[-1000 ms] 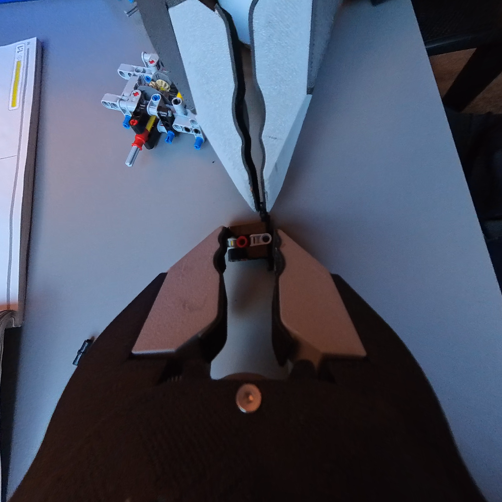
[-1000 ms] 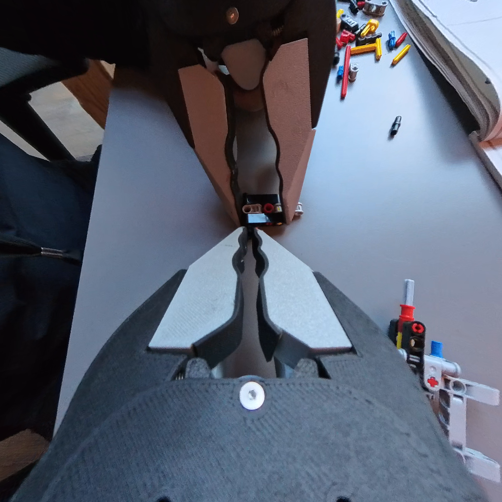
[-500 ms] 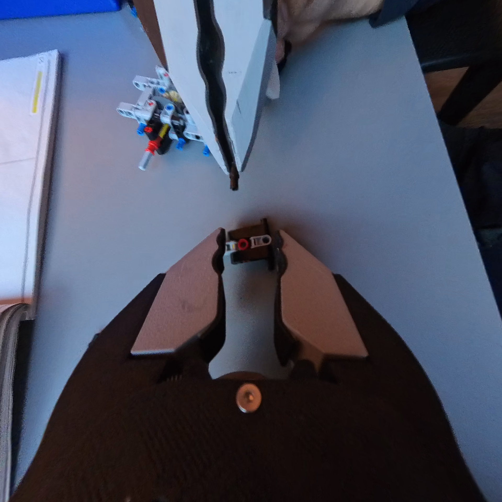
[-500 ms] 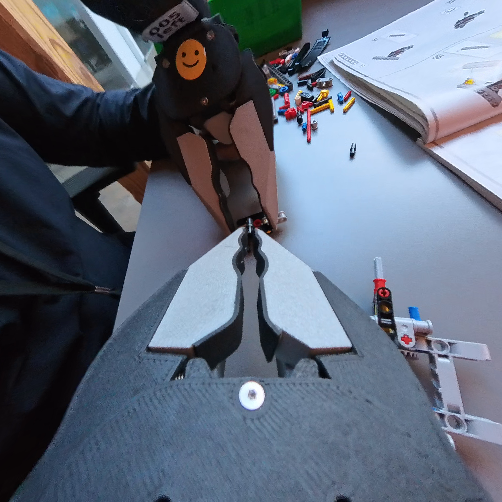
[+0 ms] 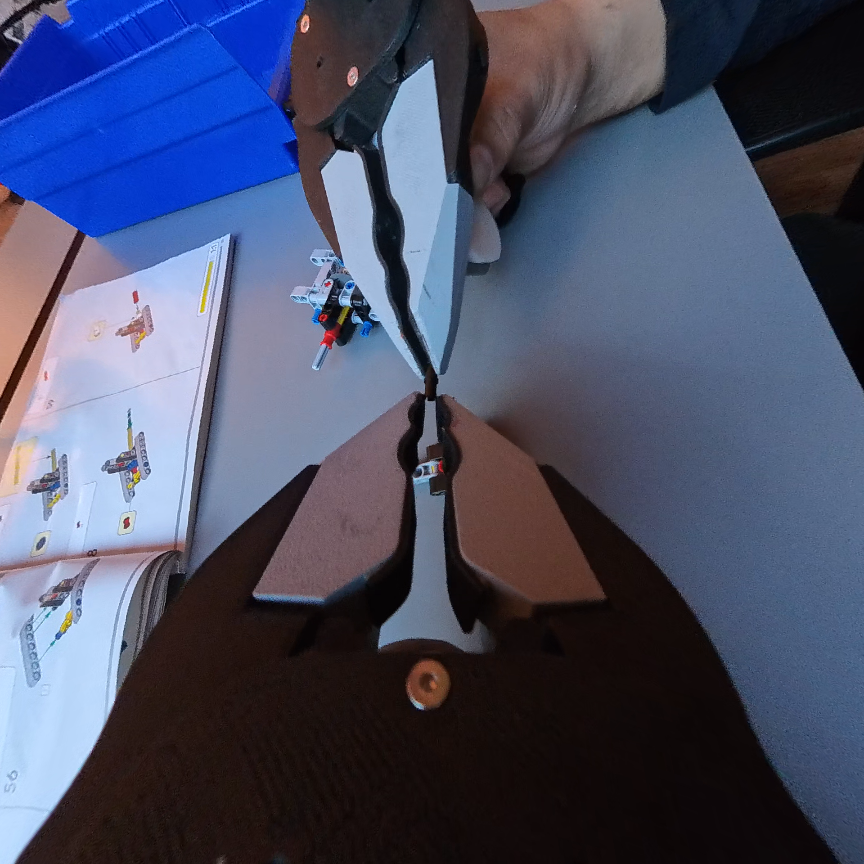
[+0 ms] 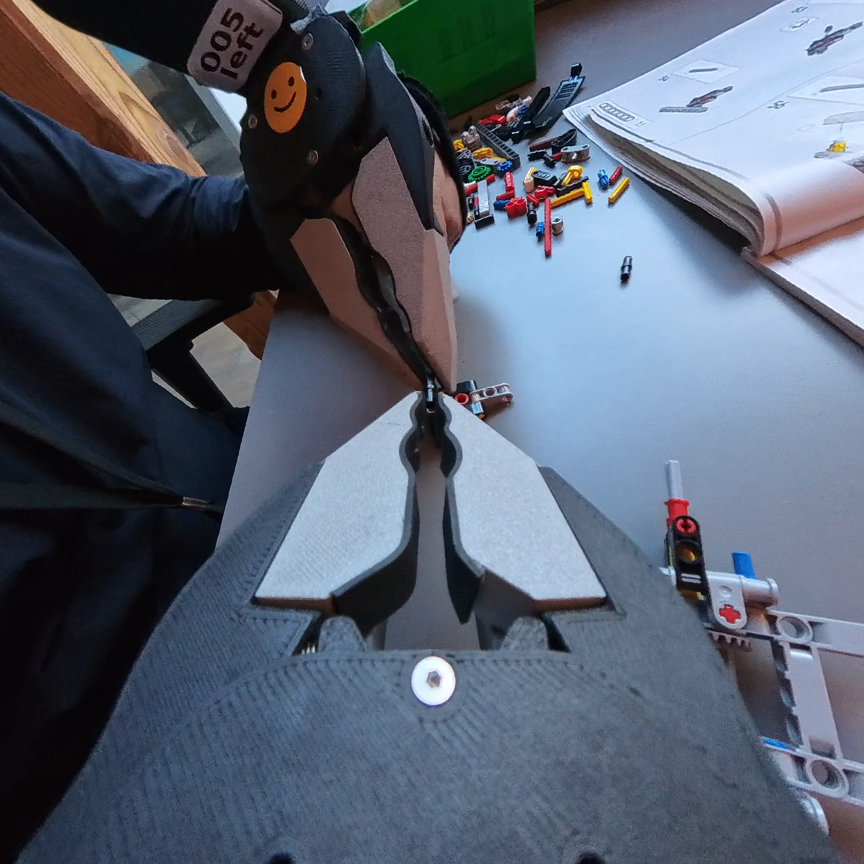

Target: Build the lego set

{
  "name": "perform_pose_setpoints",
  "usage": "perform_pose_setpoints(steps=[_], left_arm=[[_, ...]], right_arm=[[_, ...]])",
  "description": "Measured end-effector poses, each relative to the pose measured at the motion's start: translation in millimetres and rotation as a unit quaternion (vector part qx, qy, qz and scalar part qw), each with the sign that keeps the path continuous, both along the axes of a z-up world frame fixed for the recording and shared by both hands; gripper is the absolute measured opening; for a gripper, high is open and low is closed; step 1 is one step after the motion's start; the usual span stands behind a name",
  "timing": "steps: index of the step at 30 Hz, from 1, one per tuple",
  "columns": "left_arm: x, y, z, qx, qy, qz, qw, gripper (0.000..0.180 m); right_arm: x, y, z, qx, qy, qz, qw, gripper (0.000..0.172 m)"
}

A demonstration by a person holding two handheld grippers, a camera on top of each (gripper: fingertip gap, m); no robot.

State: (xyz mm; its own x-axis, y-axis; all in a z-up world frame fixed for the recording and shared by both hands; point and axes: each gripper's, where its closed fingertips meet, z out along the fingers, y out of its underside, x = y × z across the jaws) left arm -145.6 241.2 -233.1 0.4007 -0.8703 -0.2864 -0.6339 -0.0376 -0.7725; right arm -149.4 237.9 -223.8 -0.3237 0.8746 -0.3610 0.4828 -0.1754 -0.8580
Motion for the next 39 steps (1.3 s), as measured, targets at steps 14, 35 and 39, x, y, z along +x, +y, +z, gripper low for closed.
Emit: perform_pose_setpoints(steps=[14, 35, 39], left_arm=[[0, 1, -5, -0.002, 0.007, 0.003, 1.000, 0.001], [1, -13, -23, -0.098, -0.004, -0.020, 0.995, 0.001], [2, -14, -23, -0.096, -0.002, -0.022, 0.995, 0.001]], right_arm=[[-1, 0, -5, 0.039, -0.006, -0.006, 0.999, 0.000], [-3, -10, -14, 0.316, 0.035, 0.012, 0.948, 0.000], [-1, -10, -15, 0.310, 0.031, 0.015, 0.950, 0.000]])
